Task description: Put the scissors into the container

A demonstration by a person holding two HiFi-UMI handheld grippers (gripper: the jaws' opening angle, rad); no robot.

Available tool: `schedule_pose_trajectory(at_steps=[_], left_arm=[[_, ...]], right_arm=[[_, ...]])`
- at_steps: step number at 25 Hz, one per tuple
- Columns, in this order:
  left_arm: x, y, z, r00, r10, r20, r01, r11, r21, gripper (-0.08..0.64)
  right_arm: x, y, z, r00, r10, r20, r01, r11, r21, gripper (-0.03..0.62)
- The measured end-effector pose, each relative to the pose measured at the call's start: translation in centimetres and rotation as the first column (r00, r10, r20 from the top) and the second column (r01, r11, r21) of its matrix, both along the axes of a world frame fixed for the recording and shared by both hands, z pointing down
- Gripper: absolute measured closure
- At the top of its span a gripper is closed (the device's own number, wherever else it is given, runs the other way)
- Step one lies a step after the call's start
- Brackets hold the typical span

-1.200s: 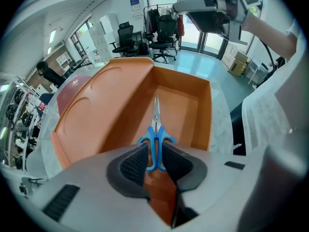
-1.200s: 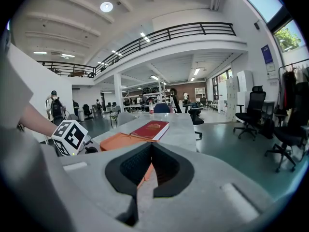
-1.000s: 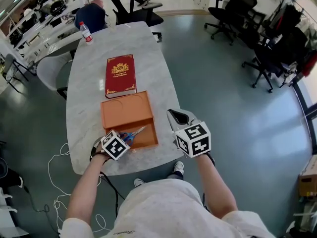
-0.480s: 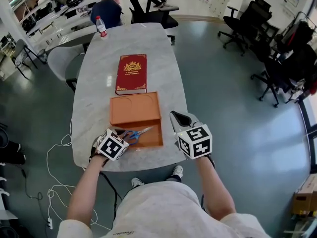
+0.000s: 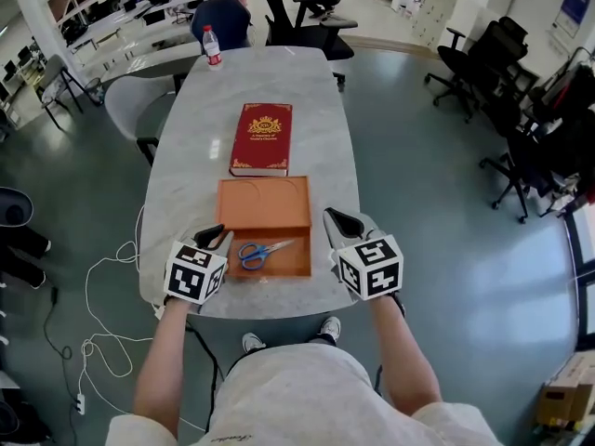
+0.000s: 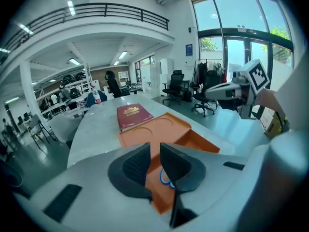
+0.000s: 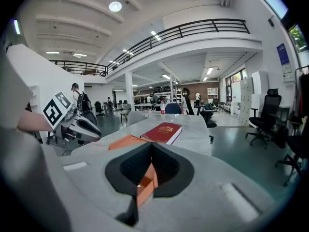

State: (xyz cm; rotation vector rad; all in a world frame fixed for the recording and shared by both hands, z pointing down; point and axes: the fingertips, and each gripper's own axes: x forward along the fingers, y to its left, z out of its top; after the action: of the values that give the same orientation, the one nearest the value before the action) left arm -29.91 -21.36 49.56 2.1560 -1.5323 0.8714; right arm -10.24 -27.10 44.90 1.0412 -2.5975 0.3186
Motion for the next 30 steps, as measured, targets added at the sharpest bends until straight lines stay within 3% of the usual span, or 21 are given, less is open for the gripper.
schedule_pose_trajectory(at_steps=[3, 6, 13, 18, 30], left_arm=[[-1.3, -0.1, -2.6, 0.995, -0.087, -0.05, 0.091, 0.992, 0.092, 0.505], [-2.5, 0.1, -5.0, 0.982, -0.158, -0.104, 0.174, 0.97, 0.172, 0.514], [-3.3, 1.0, -8.3, 0.959, -0.232, -0.162, 0.273, 0.911, 0.31, 0.528], [-3.6, 1.4, -8.4, 0.941, -0.267, -0.206, 0.323, 0.891, 0.318, 0.529], [-3.6, 1.1, -7.1, 0.942, -0.262, -0.211, 0.315, 0.908, 0.276, 0.532]], right_arm=[[-0.2, 0.0, -0.7, 1.0, -0.012, 0.004, 0.012, 1.0, 0.011, 0.588], [-0.2, 0.0, -1.4, 1.0, -0.017, 0.016, 0.017, 1.0, 0.02, 0.588], [0.0, 0.0, -3.0, 0.997, 0.0, 0.073, -0.003, 0.999, 0.035, 0.588], [0.3, -0.2, -3.7, 0.997, 0.02, 0.079, -0.025, 0.998, 0.06, 0.588], [0.2, -0.2, -3.5, 0.996, 0.021, 0.087, -0.026, 0.998, 0.056, 0.588]])
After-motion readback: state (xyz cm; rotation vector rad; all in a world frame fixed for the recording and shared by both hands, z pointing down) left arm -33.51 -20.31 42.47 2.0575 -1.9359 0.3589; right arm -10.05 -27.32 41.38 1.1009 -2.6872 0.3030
